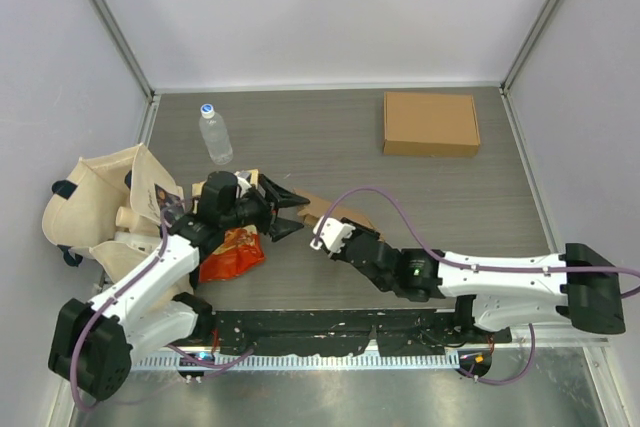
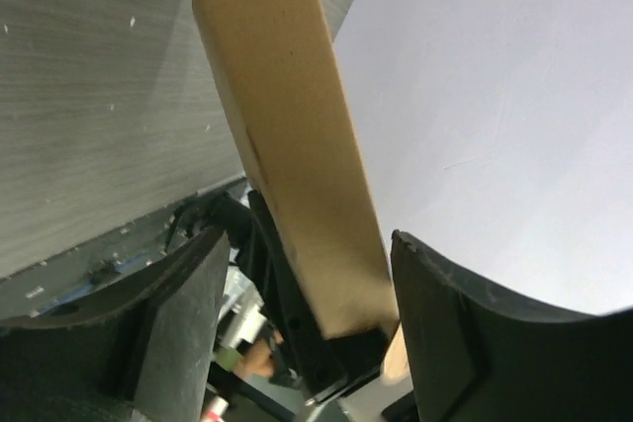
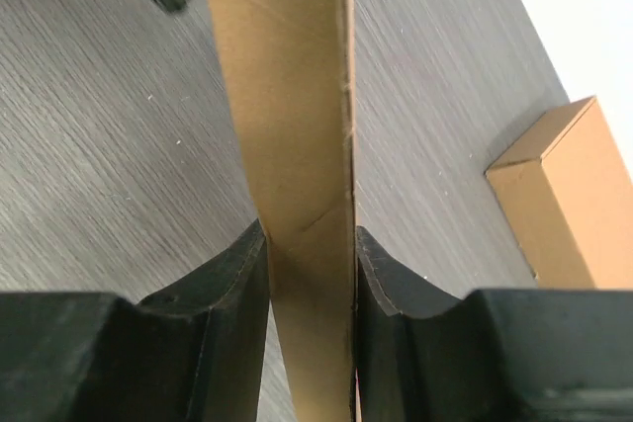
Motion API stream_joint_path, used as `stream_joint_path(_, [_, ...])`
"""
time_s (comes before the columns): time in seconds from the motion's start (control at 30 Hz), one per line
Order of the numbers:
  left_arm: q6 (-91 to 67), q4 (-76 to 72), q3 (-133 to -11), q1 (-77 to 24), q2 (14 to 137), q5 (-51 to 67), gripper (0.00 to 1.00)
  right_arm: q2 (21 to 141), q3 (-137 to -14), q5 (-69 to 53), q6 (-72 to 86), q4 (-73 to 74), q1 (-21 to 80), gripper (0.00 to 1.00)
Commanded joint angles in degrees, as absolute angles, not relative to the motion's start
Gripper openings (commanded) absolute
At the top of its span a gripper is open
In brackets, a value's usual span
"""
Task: Fold the paper box
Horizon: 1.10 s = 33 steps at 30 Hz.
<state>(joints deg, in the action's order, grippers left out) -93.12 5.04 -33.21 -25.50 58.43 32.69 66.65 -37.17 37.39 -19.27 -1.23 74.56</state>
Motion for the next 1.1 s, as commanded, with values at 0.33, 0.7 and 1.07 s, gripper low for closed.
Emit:
stream_joint_path(0.33, [-49.5,6.9,-36.5,-25.8,43.7,10.6,0.63,67.8,-55.6,15.9,1.2,36.0,63.8,0.27])
stream_joint_path(0.7, [-29.4,1.1,-38.4,-36.1,53.5,8.4,0.55,80.6,-64.6,-3.5,-5.6,48.1,53.2,0.31])
stream_joint_path(1.07, [-22.4,-4.4,-43.8,-36.1,62.7,15.3,0.57,80.9,-64.1,-6.2,-6.5,46.5,50.6,0.33])
